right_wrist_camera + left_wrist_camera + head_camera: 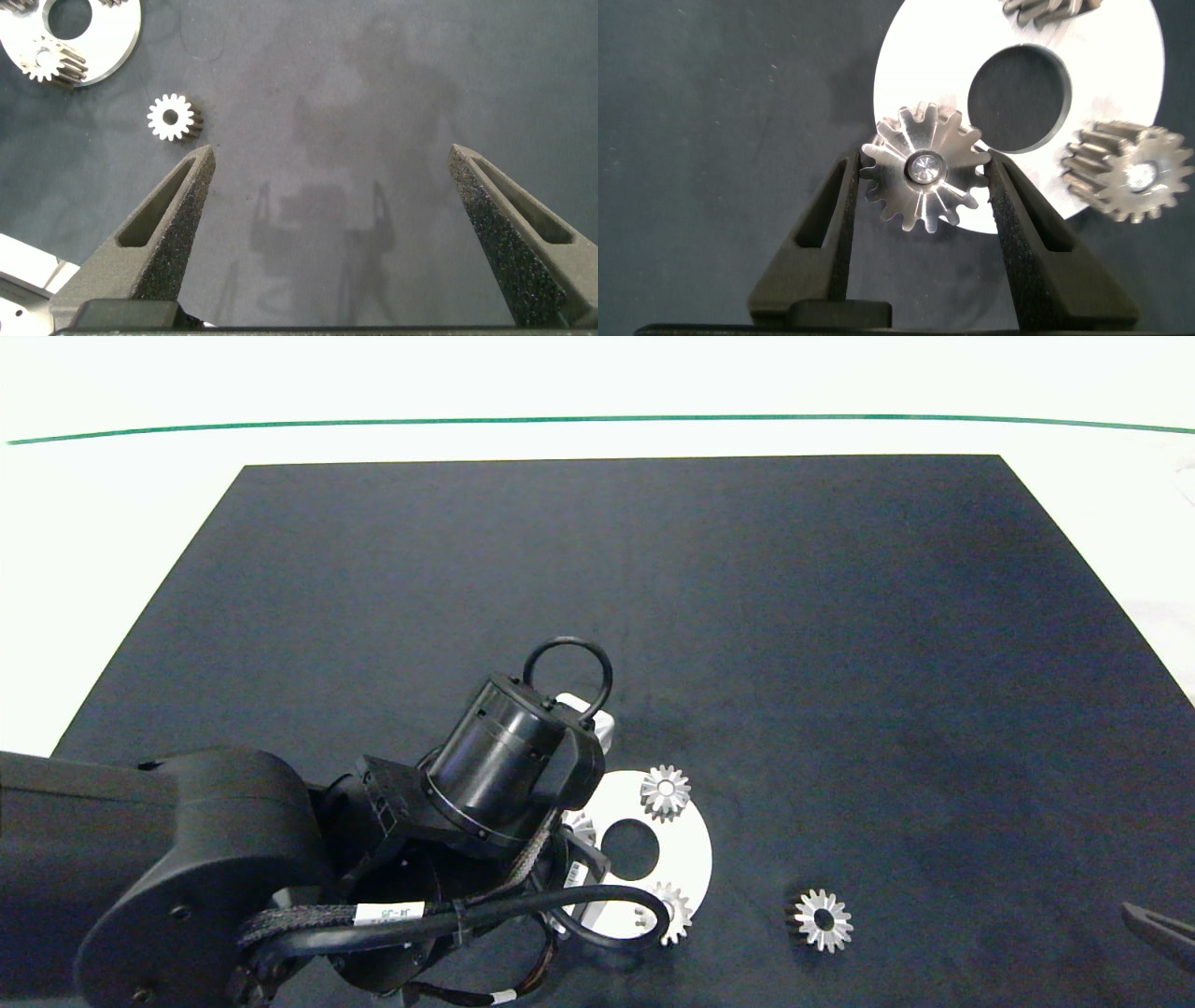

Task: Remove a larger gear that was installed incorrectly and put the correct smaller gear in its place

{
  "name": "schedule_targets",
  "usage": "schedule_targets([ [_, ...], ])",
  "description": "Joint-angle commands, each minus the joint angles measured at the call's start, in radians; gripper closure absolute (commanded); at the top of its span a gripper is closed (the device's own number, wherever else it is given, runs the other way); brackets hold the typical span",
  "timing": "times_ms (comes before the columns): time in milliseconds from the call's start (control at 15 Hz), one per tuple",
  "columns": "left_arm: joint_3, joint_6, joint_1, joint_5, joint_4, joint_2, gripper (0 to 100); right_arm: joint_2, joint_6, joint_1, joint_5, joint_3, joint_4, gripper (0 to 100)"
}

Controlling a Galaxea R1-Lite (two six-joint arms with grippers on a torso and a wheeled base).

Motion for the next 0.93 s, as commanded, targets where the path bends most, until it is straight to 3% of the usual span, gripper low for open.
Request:
schedule_targets([
  [67,0.0,0.002,-0.01,0.002,0.002,-0.051,58,0.0,0.0,0.0,0.001,0.0,0.0,0],
  [467,-0.009,0.005,0.003,0.002,0.017,-0.118,66,-0.003,-0.002,0.0,0.001,0.0,-0.008,0],
  [933,-0.039,0.016,0.122,0.002,0.012,-0.065,66,0.0,0.0,0.0,0.001,0.0,-0.008,0],
])
